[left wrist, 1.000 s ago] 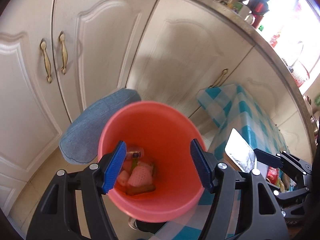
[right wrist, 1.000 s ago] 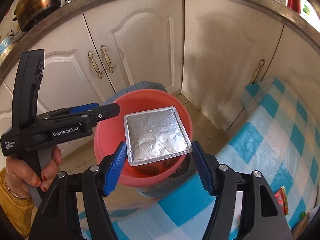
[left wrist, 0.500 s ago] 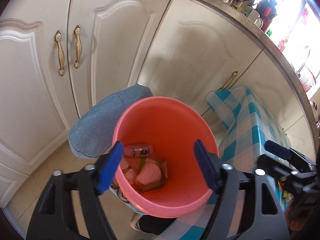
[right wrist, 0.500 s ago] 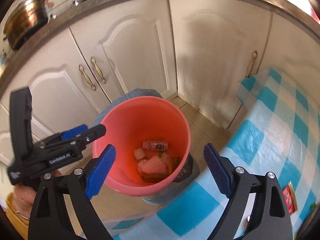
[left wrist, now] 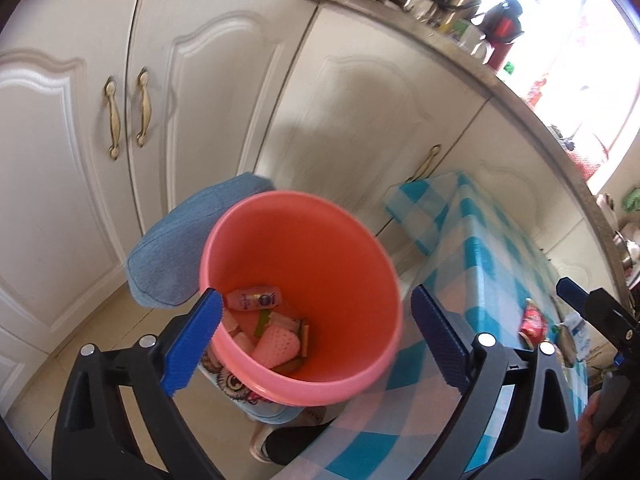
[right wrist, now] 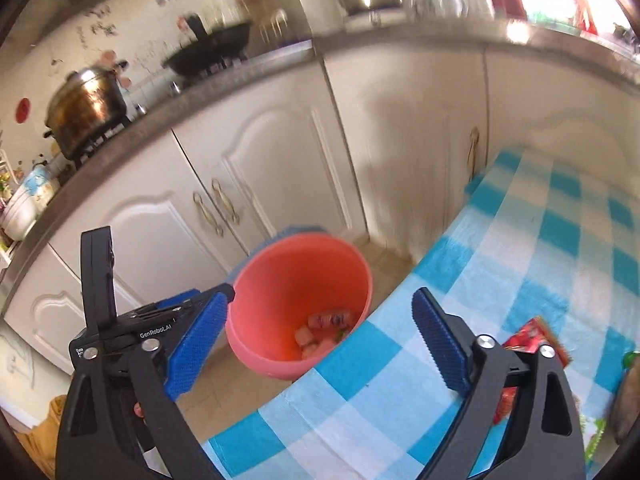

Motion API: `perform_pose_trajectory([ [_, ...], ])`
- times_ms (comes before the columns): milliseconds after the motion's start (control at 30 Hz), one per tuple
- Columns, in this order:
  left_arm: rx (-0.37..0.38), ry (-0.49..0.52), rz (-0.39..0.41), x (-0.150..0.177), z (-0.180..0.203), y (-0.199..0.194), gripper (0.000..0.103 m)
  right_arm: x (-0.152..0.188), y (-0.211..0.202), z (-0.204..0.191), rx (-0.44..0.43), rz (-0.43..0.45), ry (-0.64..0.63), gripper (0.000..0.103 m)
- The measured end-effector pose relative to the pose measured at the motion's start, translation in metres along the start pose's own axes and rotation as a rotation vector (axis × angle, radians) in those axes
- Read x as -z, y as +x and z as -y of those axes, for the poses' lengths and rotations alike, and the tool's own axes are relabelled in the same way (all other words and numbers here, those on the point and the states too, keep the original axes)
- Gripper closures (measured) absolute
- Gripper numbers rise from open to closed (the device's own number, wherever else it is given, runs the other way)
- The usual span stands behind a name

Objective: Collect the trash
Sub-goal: 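Move both open tools back over the table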

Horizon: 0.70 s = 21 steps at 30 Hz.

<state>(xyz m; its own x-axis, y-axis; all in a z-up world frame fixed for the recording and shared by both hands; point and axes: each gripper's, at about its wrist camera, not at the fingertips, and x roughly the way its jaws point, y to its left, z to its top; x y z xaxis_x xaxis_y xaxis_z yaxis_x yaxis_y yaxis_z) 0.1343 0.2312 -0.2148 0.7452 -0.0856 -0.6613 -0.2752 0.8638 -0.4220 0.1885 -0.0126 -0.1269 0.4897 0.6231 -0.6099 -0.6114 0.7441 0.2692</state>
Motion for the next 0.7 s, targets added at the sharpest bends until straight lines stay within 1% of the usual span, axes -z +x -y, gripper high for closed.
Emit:
perform_pose_trajectory([
  [67,0.020,0.020,0.023,0.001,0.008,-0.009,0.007,0.003,-0.013,-0.001,0.006,0.045,-0.011,0.005],
  [200,0.054,0.072,0.062,0.003,0.027,-0.023,0.007,0.008,-0.039,0.000,0.059,0.108,-0.049,0.005],
  [300,0.074,0.096,0.092,0.007,0.039,-0.033,0.007,0.012,-0.053,0.006,0.109,0.129,-0.059,0.005],
  [400,0.109,0.079,0.107,0.013,0.048,-0.041,0.007,0.018,-0.067,0.017,0.142,0.146,-0.037,0.005],
  [500,0.106,0.084,0.118,0.017,0.058,-0.045,0.007,0.026,-0.083,0.024,0.180,0.172,-0.032,0.005],
  [600,0.098,0.140,0.140,0.022,0.072,-0.052,0.007,0.036,-0.097,0.032,0.215,0.186,-0.019,0.005],
  [700,0.110,0.182,0.148,0.026,0.086,-0.059,0.007,0.048,-0.111,0.045,0.233,0.190,0.021,0.005],
])
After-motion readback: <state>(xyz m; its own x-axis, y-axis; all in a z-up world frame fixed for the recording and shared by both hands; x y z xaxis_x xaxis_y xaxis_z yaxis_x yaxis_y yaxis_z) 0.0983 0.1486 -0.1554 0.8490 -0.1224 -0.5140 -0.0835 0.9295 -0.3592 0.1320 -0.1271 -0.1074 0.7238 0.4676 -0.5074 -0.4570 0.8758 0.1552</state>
